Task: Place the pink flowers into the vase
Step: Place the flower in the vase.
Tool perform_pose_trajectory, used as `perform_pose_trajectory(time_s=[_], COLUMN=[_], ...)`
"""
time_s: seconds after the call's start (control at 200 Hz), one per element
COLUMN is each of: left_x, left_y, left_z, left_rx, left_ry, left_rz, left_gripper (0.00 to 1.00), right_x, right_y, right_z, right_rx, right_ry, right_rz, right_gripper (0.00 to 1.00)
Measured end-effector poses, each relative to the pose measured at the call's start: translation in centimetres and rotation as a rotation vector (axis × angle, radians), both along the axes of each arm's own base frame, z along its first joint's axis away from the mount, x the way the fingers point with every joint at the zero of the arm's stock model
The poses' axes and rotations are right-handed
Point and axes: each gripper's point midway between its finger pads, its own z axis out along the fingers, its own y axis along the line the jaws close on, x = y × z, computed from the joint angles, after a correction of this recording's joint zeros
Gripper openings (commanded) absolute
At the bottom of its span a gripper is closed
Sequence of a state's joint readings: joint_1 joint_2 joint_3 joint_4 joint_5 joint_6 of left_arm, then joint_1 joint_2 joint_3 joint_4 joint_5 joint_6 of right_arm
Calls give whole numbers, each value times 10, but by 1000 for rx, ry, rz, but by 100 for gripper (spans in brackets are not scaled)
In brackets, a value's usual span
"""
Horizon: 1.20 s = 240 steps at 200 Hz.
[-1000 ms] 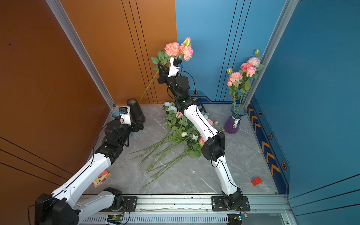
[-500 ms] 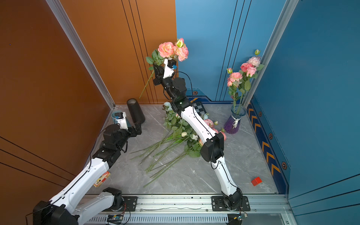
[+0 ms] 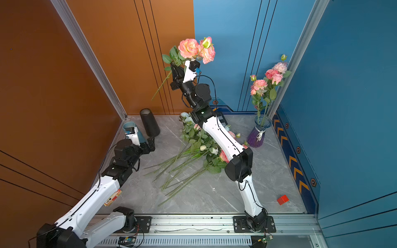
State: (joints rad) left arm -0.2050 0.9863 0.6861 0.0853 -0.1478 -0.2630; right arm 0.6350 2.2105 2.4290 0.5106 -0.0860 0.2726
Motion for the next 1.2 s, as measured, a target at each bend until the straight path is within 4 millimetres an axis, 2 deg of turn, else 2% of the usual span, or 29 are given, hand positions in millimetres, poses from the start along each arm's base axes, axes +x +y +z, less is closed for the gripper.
perform_pose_trajectory(time_s=[0.345, 0.971, 1.096, 1.201], left_x=[-1, -2, -2, -2], left_y=[3, 3, 3, 3], left_z=[-8, -7, -7, -7], left_rx=[-11, -21, -23, -24], left_ry=[18, 14, 14, 14], left_rz=[13, 13, 13, 12], left_gripper=[99, 98, 99, 99], right_x=[10, 1, 4, 12], right_y=[17, 27, 35, 46], right_z=[-34, -33, -40, -56], right_rx=[-11, 9, 1, -15], right_ry=[89, 94, 96, 112], right_rz=[65, 111, 123, 126], right_gripper=[0, 0, 0, 0])
